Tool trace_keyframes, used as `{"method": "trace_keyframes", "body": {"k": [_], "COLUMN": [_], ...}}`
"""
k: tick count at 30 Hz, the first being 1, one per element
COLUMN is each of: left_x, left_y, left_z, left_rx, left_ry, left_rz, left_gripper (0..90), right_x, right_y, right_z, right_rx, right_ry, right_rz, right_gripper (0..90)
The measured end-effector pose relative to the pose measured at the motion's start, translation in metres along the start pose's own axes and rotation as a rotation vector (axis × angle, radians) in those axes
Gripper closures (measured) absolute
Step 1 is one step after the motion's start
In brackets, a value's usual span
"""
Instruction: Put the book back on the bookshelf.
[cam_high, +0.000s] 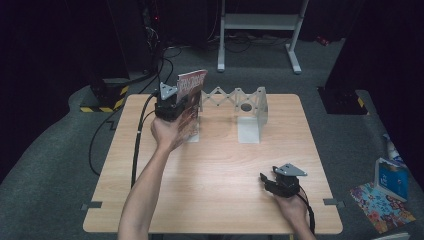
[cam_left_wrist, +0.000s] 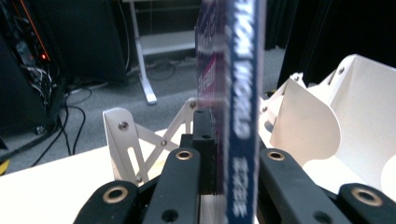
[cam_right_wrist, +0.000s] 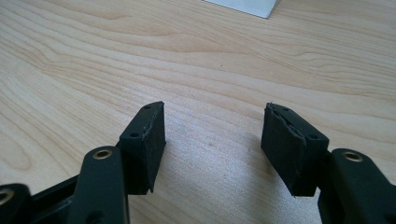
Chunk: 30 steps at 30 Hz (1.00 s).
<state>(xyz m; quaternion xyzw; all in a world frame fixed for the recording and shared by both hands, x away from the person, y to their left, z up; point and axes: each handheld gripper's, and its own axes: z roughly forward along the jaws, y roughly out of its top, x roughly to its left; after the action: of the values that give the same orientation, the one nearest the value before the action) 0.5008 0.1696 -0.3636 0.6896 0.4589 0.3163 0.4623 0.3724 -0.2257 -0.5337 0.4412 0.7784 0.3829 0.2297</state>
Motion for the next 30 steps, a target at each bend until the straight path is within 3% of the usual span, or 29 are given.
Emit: {"method": "trace_keyframes", "body": {"k": [5, 17, 22, 25, 28, 30], "left_x": [0.002, 0.007, 0.005, 0.004, 0.006, 0.007], "left_y": [-0.003, -0.004, 0.002, 0.005, 0.008, 0.008], "left_z": [0.000, -0.001, -0.001, -0.001, 0.001, 0.001], "left_rx": [0.057, 0.174, 0.261, 0.292, 0.368, 0.387], "left_ry": [0.016, 0.000, -0.001, -0.016, -0.021, -0.025], "left_rz": [0.032, 0.000, 0.007, -0.015, -0.029, -0.040], "left_gripper": [82.5, 82.5, 82.4, 82.3, 82.1, 82.1], "right_x": [0.000, 0.000, 0.000, 0.000, 0.000, 0.000], "right_y": [0.000, 0.000, 0.000, 0.000, 0.000, 0.000], "right_z": [0.000, 0.000, 0.000, 0.000, 0.000, 0.000], "right_rx": [0.000, 0.002, 0.002, 0.002, 0.002, 0.002], "right_ry": [0.000, 0.002, 0.002, 0.002, 0.003, 0.002], "right_rz": [0.000, 0.004, 0.004, 0.004, 0.004, -0.001], "right_gripper": [39.8, 39.8, 39.8, 39.8, 39.8, 39.8]}}
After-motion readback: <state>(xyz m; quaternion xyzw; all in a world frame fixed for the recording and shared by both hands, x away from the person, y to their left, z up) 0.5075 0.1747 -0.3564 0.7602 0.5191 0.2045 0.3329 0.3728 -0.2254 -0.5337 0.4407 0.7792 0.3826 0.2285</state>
